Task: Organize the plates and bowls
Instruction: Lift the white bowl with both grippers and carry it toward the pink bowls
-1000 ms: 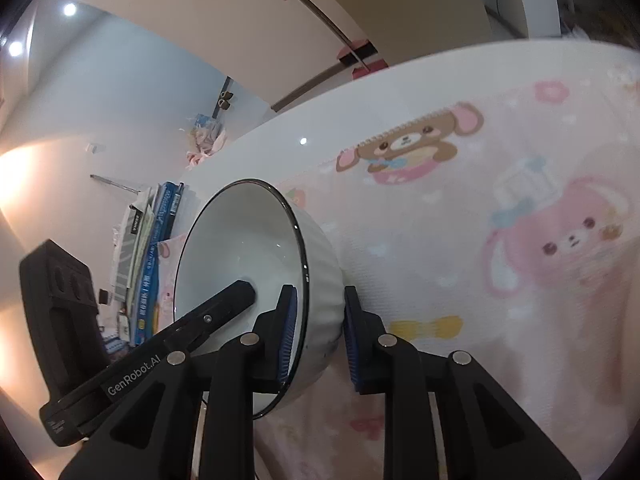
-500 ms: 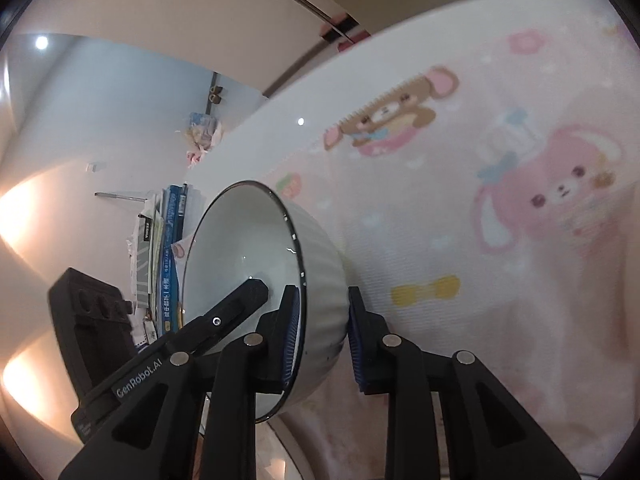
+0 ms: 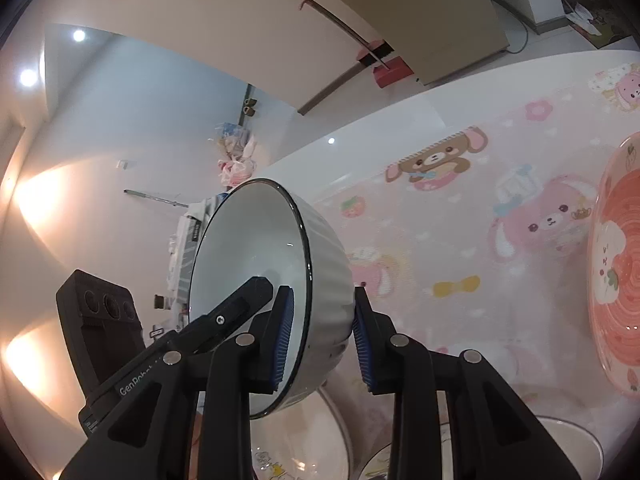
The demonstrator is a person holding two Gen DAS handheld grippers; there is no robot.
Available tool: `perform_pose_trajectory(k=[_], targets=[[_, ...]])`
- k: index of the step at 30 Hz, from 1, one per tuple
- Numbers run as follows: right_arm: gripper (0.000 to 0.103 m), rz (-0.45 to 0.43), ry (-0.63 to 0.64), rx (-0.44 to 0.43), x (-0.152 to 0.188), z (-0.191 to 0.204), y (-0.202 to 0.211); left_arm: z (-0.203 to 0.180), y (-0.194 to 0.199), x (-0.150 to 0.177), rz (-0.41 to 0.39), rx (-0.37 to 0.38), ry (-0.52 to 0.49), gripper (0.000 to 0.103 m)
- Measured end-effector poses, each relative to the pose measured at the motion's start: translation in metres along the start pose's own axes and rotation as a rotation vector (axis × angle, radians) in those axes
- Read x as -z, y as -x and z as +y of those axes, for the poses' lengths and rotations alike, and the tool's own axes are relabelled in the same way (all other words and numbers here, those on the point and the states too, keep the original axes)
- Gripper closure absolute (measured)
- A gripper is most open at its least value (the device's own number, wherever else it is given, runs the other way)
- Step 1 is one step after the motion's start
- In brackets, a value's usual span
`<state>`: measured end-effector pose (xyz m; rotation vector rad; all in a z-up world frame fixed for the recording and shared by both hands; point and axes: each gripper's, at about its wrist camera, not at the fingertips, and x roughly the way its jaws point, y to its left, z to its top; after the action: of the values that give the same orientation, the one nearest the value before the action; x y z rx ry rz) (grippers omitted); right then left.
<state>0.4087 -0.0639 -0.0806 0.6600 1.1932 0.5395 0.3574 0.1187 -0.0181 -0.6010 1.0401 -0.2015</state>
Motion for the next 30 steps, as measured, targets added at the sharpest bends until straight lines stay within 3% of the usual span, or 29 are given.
perform_pose_trajectory(k=[4, 7, 12, 16, 18, 24, 30], targets=[[0.071, -0.046, 0.051, -0.015, 0.005, 0.016, 0.021, -0.013, 0.013, -0.001, -0.044, 0.044, -0.022, 0.087], [0.071, -0.051, 0.034, -0.032, 0.006, 0.014, 0.038, -0.022, 0.018, 0.003, -0.036, 0.058, -0.025, 0.087], [0.071, -0.030, 0.025, -0.038, 0.021, 0.008, 0.095, -0.060, 0.029, 0.018, -0.002, 0.147, -0.090, 0.086], [0.071, -0.136, 0.112, 0.063, 0.029, 0.012, 0.143, -0.102, 0.020, 0.039, 0.038, 0.128, -0.138, 0.080], [0.071, -0.175, 0.092, 0.068, 0.032, 0.001, 0.163, -0.119, 0.016, 0.043, 0.040, 0.134, -0.142, 0.080], [0.071, -0.259, 0.028, -0.025, 0.034, -0.050, 0.197, -0.162, 0.010, 0.051, 0.033, 0.159, -0.176, 0.080], [0.071, -0.271, -0.030, -0.033, 0.027, -0.097, 0.201, -0.186, -0.026, 0.055, 0.051, 0.167, -0.234, 0.080]])
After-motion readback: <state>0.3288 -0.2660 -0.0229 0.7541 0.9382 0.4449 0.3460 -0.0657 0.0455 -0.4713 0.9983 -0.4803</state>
